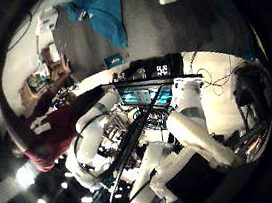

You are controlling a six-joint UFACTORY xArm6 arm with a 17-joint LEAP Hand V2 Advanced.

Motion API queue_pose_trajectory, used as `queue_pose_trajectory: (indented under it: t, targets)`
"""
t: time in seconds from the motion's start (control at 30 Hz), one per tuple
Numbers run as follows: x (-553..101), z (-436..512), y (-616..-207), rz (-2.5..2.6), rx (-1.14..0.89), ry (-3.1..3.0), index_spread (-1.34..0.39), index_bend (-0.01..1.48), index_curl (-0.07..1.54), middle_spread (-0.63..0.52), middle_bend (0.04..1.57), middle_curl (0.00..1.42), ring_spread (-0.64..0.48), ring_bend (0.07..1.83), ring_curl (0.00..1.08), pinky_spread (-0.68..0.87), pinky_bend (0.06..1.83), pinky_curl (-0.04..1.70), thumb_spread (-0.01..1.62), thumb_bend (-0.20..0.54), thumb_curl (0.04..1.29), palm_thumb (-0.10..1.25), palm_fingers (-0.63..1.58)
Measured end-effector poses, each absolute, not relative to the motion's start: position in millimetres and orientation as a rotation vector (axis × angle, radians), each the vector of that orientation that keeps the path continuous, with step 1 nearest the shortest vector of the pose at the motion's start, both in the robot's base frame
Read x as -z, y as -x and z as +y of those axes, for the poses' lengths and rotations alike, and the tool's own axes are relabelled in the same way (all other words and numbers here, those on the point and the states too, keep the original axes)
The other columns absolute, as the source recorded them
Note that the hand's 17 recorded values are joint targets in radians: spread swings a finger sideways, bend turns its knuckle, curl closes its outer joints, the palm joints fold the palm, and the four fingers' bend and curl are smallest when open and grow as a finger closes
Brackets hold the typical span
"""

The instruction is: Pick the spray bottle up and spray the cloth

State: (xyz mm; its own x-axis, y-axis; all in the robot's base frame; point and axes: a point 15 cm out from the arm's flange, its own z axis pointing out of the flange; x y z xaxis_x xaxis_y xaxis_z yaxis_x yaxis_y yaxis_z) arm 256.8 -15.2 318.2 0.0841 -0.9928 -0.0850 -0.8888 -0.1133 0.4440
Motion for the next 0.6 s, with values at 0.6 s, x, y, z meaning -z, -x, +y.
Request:
queue_pose_trajectory:
  t: [0.6]
  targets:
    - [-323, -30, -254, -1.923, 0.537, -2.092, -0.35, 0.35, 0.38, 0.06, 0.25, 0.34, 0.22, 0.16, 0.07, 0.39, 0.18, 0.28, 1.17, -0.016, 0.32, 0.79, 0.04]
